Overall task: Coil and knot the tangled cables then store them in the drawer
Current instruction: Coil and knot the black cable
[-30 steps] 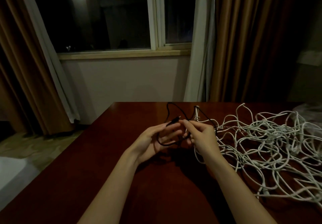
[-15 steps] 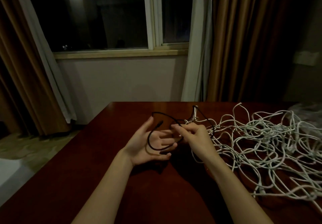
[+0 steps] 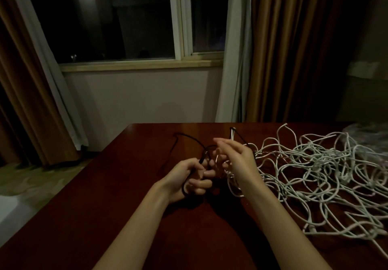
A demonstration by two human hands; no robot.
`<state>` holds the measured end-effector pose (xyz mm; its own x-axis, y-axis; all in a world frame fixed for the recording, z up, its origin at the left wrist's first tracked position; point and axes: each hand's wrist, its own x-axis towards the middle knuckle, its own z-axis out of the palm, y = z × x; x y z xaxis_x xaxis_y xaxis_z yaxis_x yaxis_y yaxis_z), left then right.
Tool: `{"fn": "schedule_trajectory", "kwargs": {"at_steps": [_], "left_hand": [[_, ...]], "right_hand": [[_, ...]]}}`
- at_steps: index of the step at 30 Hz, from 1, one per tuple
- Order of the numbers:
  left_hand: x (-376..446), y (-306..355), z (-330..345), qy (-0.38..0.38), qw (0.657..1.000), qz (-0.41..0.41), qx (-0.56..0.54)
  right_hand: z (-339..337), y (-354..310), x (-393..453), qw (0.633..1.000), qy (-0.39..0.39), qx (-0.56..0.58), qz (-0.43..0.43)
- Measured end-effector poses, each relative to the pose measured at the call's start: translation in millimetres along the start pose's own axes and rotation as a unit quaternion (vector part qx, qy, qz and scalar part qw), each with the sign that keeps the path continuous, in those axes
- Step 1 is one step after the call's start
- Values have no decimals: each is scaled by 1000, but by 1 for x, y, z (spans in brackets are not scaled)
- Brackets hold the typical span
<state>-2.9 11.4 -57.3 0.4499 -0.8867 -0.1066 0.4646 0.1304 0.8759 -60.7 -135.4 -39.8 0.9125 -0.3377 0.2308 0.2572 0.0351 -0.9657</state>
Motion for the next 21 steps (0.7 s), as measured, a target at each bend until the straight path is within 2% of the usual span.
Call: {"fn": "schedule_trajectory", "kwargs": {"at_steps": [2,4,7,9,11,13,17,19,21], "left_hand": [[1,0,-1,18,1000,-6,-1],[0,0,2,45,998,-30,28],[0,-1,14,38,987,-67,145],[1,-6,21,42,969,-68,234],[1,-9,24,51,957,-75,276],[-1,-8,25,32,954,-103,279],[-6,3,14,-28,976,-117,181],[-8,8,9,-12,992,-76,102],[-7,9,6,59,996,-1,64]], "right_hand": [[-1,-2,1,998,46,-28,-43],[3,-3,-2,992,56,-76,-86],[11,-6,-9,978,53,-160,-123],[11,-7,-10,949,33,-284,-132],[14,-9,-11,912,-23,-384,-142],[17,-10,-13,926,-62,-341,-152],[9,-11,-6,988,46,-93,-118],[-1,-12,0,991,103,-6,-89],[-9,-12,3,987,137,-26,-75]]}}
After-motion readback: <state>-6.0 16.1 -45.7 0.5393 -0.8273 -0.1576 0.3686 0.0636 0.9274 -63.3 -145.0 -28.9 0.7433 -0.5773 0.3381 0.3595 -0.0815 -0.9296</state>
